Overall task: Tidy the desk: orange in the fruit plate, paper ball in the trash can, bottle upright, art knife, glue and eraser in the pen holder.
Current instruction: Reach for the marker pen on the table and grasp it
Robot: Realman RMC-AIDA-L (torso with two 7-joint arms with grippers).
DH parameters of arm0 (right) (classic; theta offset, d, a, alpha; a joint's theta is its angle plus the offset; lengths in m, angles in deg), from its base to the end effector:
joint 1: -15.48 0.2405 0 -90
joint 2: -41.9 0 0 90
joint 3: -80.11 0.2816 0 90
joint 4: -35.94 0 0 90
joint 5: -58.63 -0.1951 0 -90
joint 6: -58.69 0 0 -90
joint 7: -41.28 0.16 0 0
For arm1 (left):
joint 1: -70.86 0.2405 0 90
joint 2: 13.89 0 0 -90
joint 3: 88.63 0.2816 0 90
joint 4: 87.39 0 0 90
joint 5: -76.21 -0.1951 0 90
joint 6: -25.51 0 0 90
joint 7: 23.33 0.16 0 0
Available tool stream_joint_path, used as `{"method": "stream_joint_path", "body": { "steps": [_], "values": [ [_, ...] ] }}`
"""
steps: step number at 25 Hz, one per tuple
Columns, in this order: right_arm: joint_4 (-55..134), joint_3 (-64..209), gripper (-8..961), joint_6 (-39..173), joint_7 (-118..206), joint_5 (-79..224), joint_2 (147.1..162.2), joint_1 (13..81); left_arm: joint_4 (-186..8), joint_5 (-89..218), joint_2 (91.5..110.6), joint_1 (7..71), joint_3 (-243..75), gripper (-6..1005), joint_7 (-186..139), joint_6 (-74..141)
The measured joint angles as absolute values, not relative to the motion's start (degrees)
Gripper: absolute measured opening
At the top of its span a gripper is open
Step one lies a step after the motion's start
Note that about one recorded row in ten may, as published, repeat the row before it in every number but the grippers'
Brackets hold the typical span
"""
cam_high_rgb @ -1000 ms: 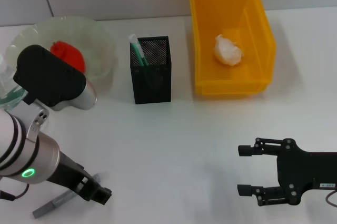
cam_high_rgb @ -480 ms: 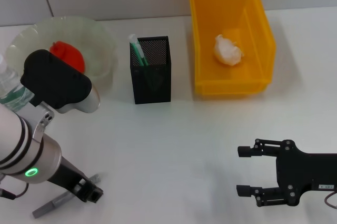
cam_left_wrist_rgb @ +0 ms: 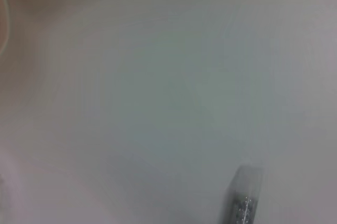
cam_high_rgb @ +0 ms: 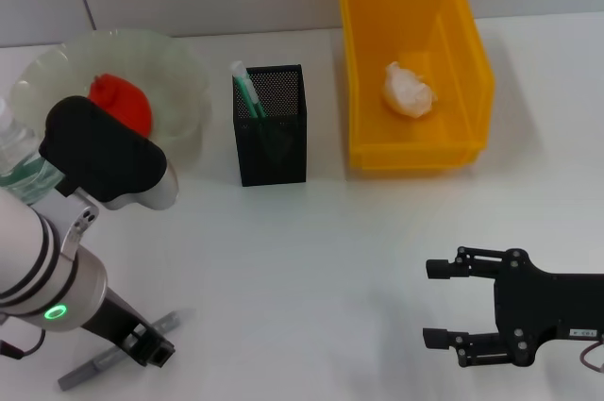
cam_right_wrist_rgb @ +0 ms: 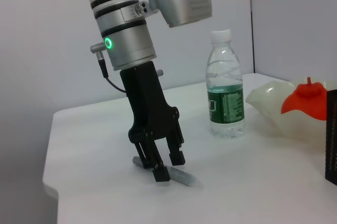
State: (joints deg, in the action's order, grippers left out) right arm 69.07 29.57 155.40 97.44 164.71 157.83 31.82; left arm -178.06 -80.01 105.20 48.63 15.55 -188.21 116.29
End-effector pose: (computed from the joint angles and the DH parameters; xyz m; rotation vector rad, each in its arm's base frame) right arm 0.3175 0.2421 -0.0297 -2.8124 0.3416 0.7299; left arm -0.2294 0.2805 -0.0628 -2.4977 -0.9427 0.7713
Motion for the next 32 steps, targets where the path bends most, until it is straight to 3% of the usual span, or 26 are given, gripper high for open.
{"method": "stream_joint_path", "body": {
  "steps": [5,16,32],
  "values": [
    [69.07,29.64,776,155.32,97.44,164.65,157.83,31.91,-177.30,-79.97,105.20,47.51,16.12,533,-188.21,116.49],
    [69.07,30.10,776,155.10,97.43,164.83,157.83,31.74,-176.38,-79.97,105.20,46.33,16.86,269,-188.13,116.57],
    [69.07,30.11,776,154.81,97.44,164.89,157.89,31.31,-175.31,-79.88,105.20,46.24,18.24,232,-188.11,116.45]
  ]
}}
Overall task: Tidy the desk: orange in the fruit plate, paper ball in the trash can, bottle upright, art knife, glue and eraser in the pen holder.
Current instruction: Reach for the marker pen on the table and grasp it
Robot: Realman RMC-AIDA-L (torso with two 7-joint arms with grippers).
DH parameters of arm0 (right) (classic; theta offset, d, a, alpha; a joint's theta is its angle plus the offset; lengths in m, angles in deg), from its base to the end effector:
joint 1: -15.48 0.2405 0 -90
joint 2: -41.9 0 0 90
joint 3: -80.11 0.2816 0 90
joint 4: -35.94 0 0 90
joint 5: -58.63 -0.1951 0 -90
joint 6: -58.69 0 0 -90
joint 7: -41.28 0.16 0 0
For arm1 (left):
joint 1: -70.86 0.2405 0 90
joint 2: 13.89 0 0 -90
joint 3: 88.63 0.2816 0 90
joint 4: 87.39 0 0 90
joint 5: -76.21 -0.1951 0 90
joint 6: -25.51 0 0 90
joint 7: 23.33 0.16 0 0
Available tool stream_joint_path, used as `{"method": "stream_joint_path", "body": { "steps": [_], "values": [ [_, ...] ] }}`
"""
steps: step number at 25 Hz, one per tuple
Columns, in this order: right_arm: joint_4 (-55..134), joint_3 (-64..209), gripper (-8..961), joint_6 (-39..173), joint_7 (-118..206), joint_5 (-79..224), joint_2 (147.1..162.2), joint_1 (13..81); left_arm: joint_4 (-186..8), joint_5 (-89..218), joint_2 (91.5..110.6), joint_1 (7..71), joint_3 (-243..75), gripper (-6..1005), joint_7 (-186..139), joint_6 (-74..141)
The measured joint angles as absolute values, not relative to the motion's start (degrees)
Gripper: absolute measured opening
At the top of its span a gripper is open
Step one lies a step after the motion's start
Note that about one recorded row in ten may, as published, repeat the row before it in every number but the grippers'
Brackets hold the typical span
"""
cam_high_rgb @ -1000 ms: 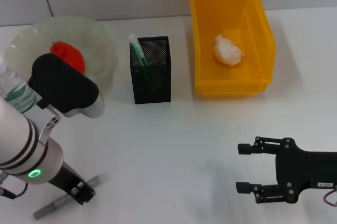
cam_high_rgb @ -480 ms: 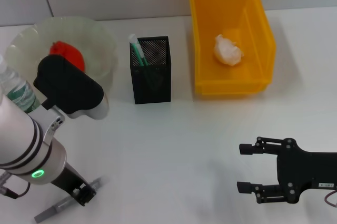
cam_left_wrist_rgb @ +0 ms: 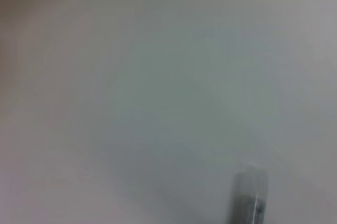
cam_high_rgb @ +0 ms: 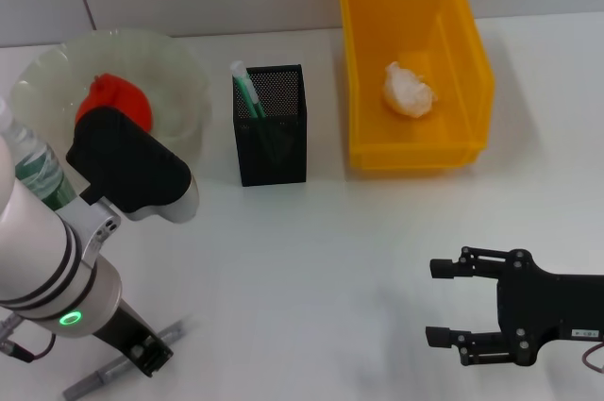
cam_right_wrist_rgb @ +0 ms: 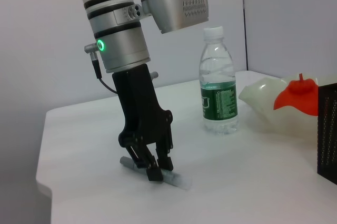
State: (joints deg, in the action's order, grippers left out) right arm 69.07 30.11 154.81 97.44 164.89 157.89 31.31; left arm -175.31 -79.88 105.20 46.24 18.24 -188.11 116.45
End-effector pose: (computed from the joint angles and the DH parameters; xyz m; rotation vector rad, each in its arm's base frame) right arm 0.3211 0.2409 -0.0294 -2.7967 0.3603 0.7177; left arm -0.2272 0.2803 -0.0725 -2.5296 -0.8894 0.8451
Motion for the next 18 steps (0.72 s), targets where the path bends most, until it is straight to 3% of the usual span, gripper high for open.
{"method": "stream_joint_path", "body": {
  "steps": [18],
  "values": [
    [68.91,30.10,776,154.75,97.44,164.89,157.86,31.30,-174.33,-79.52,105.20,46.02,18.94,189,-187.54,116.19]
  ]
}}
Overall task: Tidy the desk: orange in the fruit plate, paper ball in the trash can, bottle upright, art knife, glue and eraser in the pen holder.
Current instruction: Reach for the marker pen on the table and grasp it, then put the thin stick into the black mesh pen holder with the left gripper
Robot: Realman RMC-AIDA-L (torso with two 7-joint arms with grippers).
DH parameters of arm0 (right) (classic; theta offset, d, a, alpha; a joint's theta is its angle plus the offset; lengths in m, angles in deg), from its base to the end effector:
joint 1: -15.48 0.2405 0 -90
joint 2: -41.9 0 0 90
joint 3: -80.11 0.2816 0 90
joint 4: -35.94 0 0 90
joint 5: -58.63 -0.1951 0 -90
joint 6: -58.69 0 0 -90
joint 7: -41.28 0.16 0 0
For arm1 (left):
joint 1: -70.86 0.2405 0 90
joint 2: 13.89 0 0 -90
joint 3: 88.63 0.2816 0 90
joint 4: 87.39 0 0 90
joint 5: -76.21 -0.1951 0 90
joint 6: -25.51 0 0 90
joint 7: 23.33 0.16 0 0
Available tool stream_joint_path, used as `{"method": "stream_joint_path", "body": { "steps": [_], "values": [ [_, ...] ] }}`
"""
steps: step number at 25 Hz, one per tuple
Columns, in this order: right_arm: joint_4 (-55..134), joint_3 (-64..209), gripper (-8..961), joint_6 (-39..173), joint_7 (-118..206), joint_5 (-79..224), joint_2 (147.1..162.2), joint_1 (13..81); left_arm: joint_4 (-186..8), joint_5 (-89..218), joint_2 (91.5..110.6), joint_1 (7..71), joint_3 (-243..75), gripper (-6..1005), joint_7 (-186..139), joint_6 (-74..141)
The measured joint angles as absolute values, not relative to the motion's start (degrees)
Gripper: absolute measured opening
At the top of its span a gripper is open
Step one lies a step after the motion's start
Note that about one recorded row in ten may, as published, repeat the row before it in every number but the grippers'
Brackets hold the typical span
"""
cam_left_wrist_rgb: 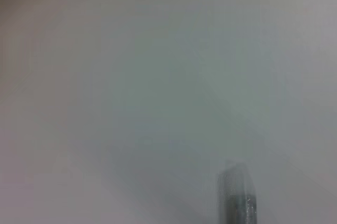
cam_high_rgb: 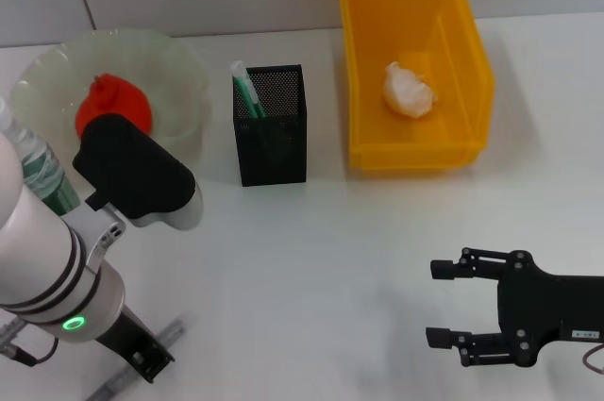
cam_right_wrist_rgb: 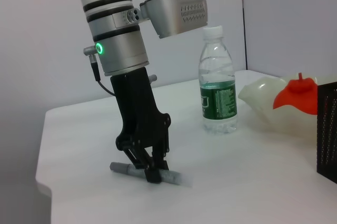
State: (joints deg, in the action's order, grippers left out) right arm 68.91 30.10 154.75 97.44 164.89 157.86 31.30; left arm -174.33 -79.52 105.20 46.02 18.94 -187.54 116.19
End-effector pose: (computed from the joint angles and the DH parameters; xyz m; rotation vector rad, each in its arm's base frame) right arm 0.3215 0.2406 -0.0296 -2.7965 0.3643 0.7175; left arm -0.2289 0.2786 -0.0759 -2.5451 -0.8778 0.8647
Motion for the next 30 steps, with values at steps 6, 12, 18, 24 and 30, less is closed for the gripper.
{"method": "stream_joint_path", "body": {
  "steps": [6,12,18,24,30],
  "values": [
    [68.65,30.15,776,154.77,97.44,164.80,157.75,30.90,-174.26,-79.35,105.20,45.97,18.95,174,-187.25,116.17],
    [68.66,31.95,777,155.25,97.44,164.74,157.65,30.52,-176.53,-78.44,105.20,46.02,18.88,159,-187.13,116.18],
    [68.63,32.55,777,155.79,97.44,164.41,157.66,29.89,-185.05,-76.55,105.10,46.71,17.51,153,-185.30,113.39],
    [68.63,33.13,777,156.39,97.44,164.39,157.81,29.60,-190.56,-70.94,104.94,50.11,16.75,151,-176.96,100.06],
    [68.64,34.38,777,156.77,97.70,164.38,157.90,29.27,-190.14,-59.06,104.71,54.22,15.86,152,-163.43,82.74]
  ]
}}
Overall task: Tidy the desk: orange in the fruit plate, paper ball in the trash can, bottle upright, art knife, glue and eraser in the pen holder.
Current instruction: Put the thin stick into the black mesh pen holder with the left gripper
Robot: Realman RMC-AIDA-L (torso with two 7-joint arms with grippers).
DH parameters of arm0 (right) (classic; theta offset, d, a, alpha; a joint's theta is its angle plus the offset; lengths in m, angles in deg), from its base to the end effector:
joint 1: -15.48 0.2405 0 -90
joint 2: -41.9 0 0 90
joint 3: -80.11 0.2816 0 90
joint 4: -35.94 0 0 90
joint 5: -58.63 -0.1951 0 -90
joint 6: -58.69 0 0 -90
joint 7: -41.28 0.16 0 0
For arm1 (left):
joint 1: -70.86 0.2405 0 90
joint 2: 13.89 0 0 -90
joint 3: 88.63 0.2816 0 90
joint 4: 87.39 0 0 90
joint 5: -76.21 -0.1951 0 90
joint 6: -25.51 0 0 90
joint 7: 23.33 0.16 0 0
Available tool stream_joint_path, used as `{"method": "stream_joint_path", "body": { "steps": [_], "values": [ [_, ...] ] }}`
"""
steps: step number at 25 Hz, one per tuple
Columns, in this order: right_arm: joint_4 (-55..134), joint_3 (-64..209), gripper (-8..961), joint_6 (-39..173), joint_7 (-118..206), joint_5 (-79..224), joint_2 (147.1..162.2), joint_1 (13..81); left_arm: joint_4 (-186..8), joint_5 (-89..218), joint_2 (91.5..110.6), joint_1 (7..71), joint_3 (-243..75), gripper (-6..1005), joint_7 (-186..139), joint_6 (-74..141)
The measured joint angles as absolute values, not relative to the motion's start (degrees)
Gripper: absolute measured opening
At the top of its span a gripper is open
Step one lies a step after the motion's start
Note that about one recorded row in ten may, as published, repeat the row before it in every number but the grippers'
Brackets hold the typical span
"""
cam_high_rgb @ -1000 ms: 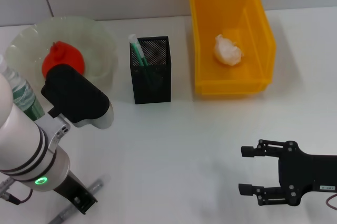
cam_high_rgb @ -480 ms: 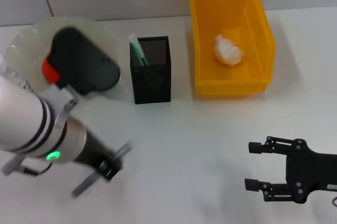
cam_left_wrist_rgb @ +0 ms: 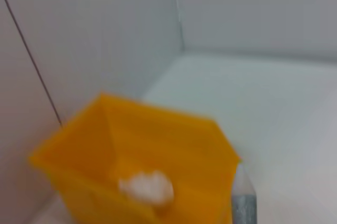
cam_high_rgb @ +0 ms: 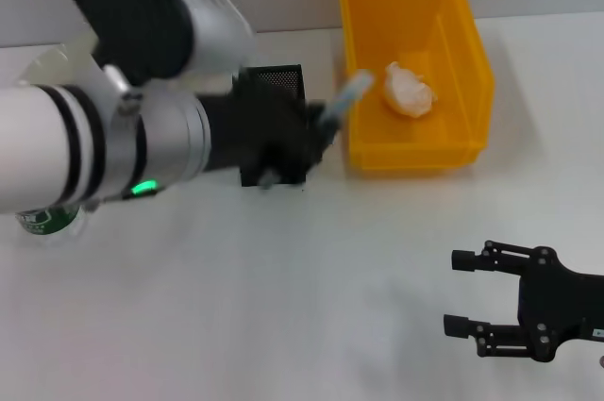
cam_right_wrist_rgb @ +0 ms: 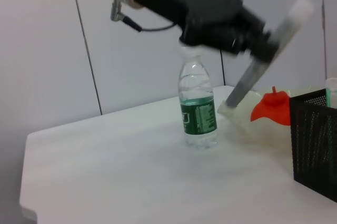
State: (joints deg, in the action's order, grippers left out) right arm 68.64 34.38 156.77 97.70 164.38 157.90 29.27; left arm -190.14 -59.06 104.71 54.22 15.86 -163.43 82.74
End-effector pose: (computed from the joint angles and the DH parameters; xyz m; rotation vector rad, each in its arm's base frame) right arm 0.3282 0.2322 -0.0191 -2.7142 0.4274 0.7758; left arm -0.1118 0.3076 -0.0546 -2.6273 -0.2395 -0.1878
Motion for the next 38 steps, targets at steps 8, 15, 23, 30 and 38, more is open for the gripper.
{"method": "stream_joint_path", "body": {
  "steps": [8,15,23,30,38],
  "values": [
    [68.60,35.69,777,157.38,98.01,164.41,158.08,29.06,-185.33,-35.03,104.63,59.73,14.05,150,-137.91,67.38],
    [68.48,35.86,777,157.48,98.03,164.47,158.26,29.49,-166.09,-2.12,105.04,54.74,12.89,147,-106.23,63.67],
    [68.37,35.91,777,157.19,98.13,164.55,158.48,29.69,-148.17,25.99,105.21,48.43,13.87,147,-76.48,64.24],
    [68.37,35.91,777,157.05,98.84,164.48,158.55,29.91,-136.39,36.51,105.29,43.02,14.25,148,-65.03,63.89],
    [68.37,35.90,777,157.04,99.02,164.67,158.55,30.38,-133.44,37.52,105.29,42.60,13.44,146,-64.13,63.56]
  ]
}}
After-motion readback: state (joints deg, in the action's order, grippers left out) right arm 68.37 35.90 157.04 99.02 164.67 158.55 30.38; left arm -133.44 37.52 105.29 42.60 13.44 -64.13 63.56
